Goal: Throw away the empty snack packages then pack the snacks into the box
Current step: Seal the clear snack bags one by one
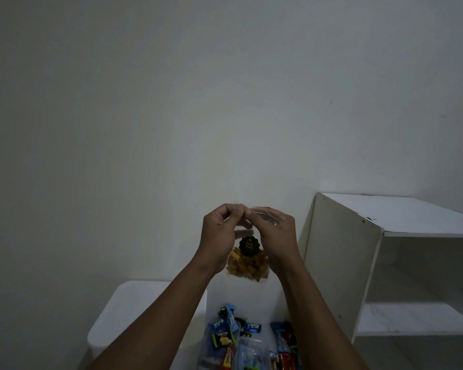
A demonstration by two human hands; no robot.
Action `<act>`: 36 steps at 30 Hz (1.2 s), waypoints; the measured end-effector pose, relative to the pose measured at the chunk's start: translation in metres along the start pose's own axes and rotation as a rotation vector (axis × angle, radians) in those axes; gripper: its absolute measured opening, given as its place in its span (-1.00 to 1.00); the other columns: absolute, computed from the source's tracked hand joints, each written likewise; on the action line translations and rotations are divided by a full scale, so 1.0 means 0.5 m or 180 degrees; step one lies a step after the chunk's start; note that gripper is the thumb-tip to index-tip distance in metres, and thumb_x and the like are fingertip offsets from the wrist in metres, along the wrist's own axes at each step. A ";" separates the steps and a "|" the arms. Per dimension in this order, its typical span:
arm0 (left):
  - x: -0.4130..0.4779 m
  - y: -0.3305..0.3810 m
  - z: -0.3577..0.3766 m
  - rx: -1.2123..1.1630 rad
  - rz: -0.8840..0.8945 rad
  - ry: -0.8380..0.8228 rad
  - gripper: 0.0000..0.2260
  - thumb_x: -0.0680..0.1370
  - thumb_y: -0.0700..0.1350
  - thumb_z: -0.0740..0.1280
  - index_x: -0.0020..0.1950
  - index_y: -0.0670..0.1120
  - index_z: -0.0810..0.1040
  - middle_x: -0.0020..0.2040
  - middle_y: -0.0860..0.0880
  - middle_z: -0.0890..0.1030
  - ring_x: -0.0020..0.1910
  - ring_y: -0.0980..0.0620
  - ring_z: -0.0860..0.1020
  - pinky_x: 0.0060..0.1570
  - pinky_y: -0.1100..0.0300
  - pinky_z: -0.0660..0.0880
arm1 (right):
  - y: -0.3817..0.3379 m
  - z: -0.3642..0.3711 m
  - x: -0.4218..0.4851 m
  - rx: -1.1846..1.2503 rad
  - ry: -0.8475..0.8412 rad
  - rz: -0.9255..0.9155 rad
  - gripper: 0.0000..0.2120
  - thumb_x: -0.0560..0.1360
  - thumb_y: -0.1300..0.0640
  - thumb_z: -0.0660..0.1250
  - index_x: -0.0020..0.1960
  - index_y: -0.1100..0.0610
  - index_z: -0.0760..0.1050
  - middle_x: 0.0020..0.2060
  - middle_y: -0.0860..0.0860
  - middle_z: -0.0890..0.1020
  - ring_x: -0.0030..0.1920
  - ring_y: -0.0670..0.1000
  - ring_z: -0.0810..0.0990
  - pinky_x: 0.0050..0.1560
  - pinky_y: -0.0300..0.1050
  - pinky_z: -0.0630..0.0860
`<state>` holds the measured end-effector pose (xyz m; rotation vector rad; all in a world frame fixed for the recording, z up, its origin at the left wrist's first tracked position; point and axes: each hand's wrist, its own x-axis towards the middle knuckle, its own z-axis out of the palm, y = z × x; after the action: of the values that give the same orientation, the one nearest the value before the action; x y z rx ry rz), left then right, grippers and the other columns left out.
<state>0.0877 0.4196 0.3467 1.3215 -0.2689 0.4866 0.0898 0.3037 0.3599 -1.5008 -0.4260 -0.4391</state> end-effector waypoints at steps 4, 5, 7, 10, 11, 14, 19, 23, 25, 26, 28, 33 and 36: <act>0.004 0.003 0.018 0.0113 0.0157 0.0361 -0.80 0.64 -0.11 0.26 -0.05 -0.16 0.62 -0.15 -0.11 0.67 -0.18 0.00 0.65 -0.16 0.10 0.65 | -0.001 0.008 0.007 0.0114 0.0143 0.0035 -0.93 0.49 0.14 0.45 -0.08 0.09 0.72 -0.19 -0.04 0.74 -0.11 -0.12 0.70 -0.18 -0.32 0.54; 0.004 0.004 0.021 0.0106 0.0190 0.0398 -0.80 0.64 -0.10 0.26 -0.05 -0.16 0.62 -0.17 -0.09 0.66 -0.20 0.02 0.64 -0.16 0.08 0.65 | -0.002 0.008 0.009 0.0140 0.0166 0.0026 -0.93 0.49 0.15 0.46 -0.08 0.09 0.72 -0.19 -0.04 0.75 -0.10 -0.11 0.70 -0.17 -0.32 0.55; 0.005 0.007 0.025 0.0120 0.0227 0.0441 -0.81 0.64 -0.09 0.26 -0.04 -0.15 0.62 -0.19 -0.07 0.65 -0.22 0.05 0.63 -0.15 0.04 0.66 | -0.004 0.005 0.014 0.0160 0.0214 -0.0004 -0.94 0.48 0.18 0.47 -0.09 0.08 0.72 -0.19 -0.05 0.75 -0.11 -0.12 0.71 -0.16 -0.34 0.55; 0.010 0.005 0.020 0.0178 0.0220 0.0545 -0.81 0.63 -0.07 0.28 -0.04 -0.12 0.62 -0.19 -0.07 0.64 -0.21 0.03 0.64 -0.14 0.04 0.66 | -0.003 -0.002 0.020 0.0138 0.0301 0.0010 -0.94 0.47 0.18 0.49 -0.12 0.04 0.71 -0.20 -0.07 0.75 -0.13 -0.15 0.70 -0.14 -0.33 0.55; 0.011 0.004 0.018 0.0208 0.0219 0.0588 -0.82 0.63 -0.06 0.28 -0.05 -0.11 0.62 -0.20 -0.07 0.64 -0.20 0.02 0.64 -0.13 0.04 0.65 | -0.002 -0.005 0.021 0.0146 0.0341 0.0037 -0.95 0.46 0.18 0.49 -0.13 0.04 0.71 -0.21 -0.07 0.74 -0.14 -0.16 0.69 -0.13 -0.31 0.55; 0.014 0.002 0.011 0.0272 0.0215 0.0657 -0.81 0.63 -0.05 0.28 -0.08 -0.08 0.62 -0.26 -0.03 0.64 -0.22 0.05 0.64 -0.09 -0.02 0.64 | 0.004 -0.012 0.021 0.0265 0.0447 0.0120 -0.93 0.46 0.18 0.50 -0.17 0.03 0.70 -0.24 -0.06 0.74 -0.17 -0.14 0.67 -0.12 -0.26 0.54; 0.019 0.012 0.002 0.0179 0.0190 0.0748 -0.80 0.62 -0.06 0.29 -0.09 -0.12 0.62 -0.29 -0.04 0.62 -0.24 0.04 0.63 -0.17 0.02 0.64 | 0.006 -0.019 0.025 0.0466 0.0475 0.0172 -0.96 0.47 0.20 0.48 -0.14 0.12 0.70 -0.28 -0.01 0.70 -0.21 -0.14 0.64 -0.06 -0.22 0.52; 0.018 0.020 0.002 -0.0012 0.0194 0.0799 -0.83 0.61 -0.10 0.32 -0.06 -0.15 0.65 -0.26 -0.04 0.62 -0.29 0.05 0.63 -0.30 0.13 0.60 | 0.006 -0.026 0.024 0.0543 0.0454 0.0126 -0.88 0.55 0.22 0.37 -0.05 0.18 0.70 -0.27 -0.01 0.68 -0.27 -0.25 0.60 -0.19 -0.43 0.48; 0.022 0.017 0.003 -0.0027 0.0174 0.0829 -0.82 0.61 -0.09 0.31 -0.06 -0.13 0.66 -0.25 -0.02 0.63 -0.32 0.05 0.63 -0.30 0.13 0.61 | 0.010 -0.026 0.022 0.0495 0.0415 0.0140 -0.82 0.59 0.19 0.32 -0.06 0.16 0.70 -0.28 -0.01 0.67 -0.28 -0.22 0.58 -0.17 -0.35 0.46; 0.025 0.015 0.005 0.0001 0.0168 0.0845 -0.82 0.62 -0.08 0.31 -0.07 -0.12 0.66 -0.25 -0.02 0.64 -0.32 0.04 0.63 -0.30 0.13 0.61 | 0.013 -0.028 0.023 0.0492 0.0389 0.0173 -0.79 0.61 0.17 0.29 -0.06 0.14 0.70 -0.28 0.00 0.67 -0.27 -0.17 0.57 -0.14 -0.28 0.45; 0.028 0.009 0.008 0.0028 0.0124 0.0841 -0.82 0.63 -0.09 0.30 -0.07 -0.10 0.66 -0.21 -0.03 0.65 -0.33 0.03 0.63 -0.30 0.13 0.61 | 0.020 -0.033 0.024 0.0544 0.0316 0.0273 -0.74 0.63 0.13 0.24 -0.07 0.12 0.70 -0.27 0.02 0.67 -0.23 -0.08 0.56 -0.11 -0.16 0.43; 0.037 -0.027 0.001 0.0065 -0.0266 0.0851 -0.86 0.59 -0.08 0.36 0.00 -0.12 0.65 -0.12 -0.06 0.66 -0.28 0.01 0.65 -0.31 0.11 0.60 | 0.045 -0.062 0.025 0.0266 -0.0020 0.0335 -0.80 0.62 0.13 0.28 0.00 0.07 0.70 -0.25 0.00 0.69 -0.27 -0.07 0.57 -0.26 -0.13 0.51; 0.036 -0.066 -0.021 0.0892 -0.0426 0.1328 -0.71 0.48 0.04 0.48 0.11 -0.05 0.58 -0.03 0.01 0.59 -0.08 0.03 0.60 -0.11 0.10 0.57 | 0.082 -0.064 0.012 -0.0003 0.0130 0.0447 -0.85 0.59 0.14 0.34 0.09 0.08 0.68 -0.19 0.02 0.72 -0.26 -0.05 0.63 -0.31 -0.19 0.57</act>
<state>0.1185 0.4276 0.3239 1.4606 0.2406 0.6890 0.1165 0.2724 0.3276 -1.5091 -0.2862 -0.3586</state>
